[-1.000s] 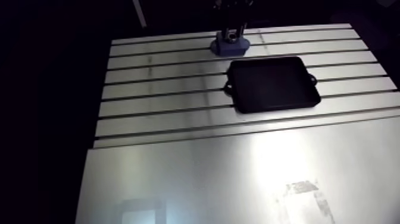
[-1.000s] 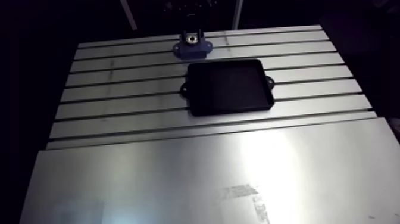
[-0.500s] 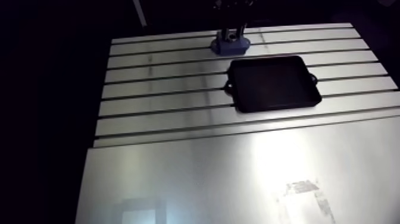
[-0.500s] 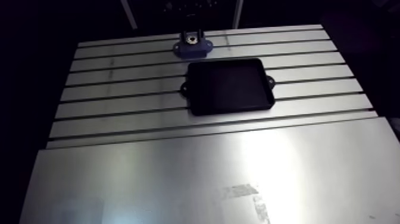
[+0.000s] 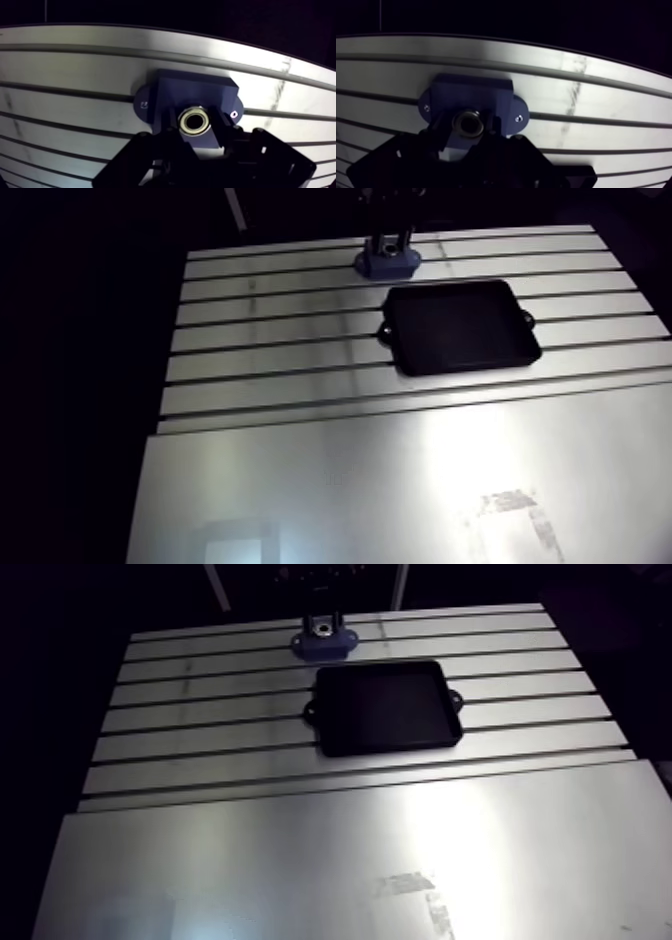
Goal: Pick up the bearing and press it into the housing until flush.
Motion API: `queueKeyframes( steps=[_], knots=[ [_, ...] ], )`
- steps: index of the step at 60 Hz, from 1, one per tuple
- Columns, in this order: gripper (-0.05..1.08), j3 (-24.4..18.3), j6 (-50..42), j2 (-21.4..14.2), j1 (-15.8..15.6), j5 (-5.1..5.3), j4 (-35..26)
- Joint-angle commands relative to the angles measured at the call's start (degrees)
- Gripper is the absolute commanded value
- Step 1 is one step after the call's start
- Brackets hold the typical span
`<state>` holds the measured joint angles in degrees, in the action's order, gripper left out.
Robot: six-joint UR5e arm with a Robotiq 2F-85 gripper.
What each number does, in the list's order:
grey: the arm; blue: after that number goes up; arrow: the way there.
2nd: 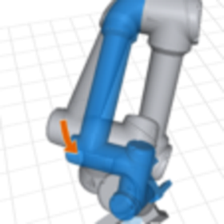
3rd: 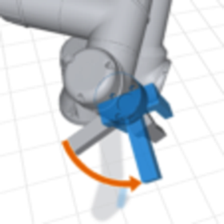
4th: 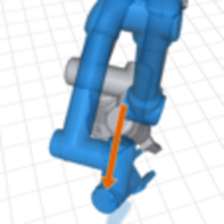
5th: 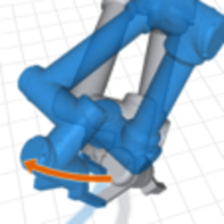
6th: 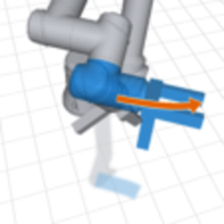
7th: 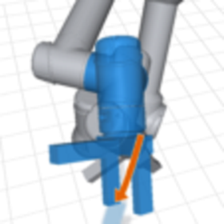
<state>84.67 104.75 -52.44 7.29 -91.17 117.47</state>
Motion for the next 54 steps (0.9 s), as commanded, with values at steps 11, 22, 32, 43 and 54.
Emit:
queueKeyframes(
  steps=[11, 22, 32, 43, 54],
  knots=[
    [0.00, -0.5, -0.1, -3.2, -0.2, 0.25, 1.0],
    [0.14, -0.8, -1.1, -4.6, -0.4, -0.07, -0.3],
    [1.07, -1.5, -7.7, -5.1, 1.3, 0.04, -4.6],
    [1.08, -1.3, -8.0, -4.6, 1.2, 0.24, -4.6],
    [1.08, -1.5, -7.9, -4.3, 0.7, 0.17, -4.4]
  ],
)
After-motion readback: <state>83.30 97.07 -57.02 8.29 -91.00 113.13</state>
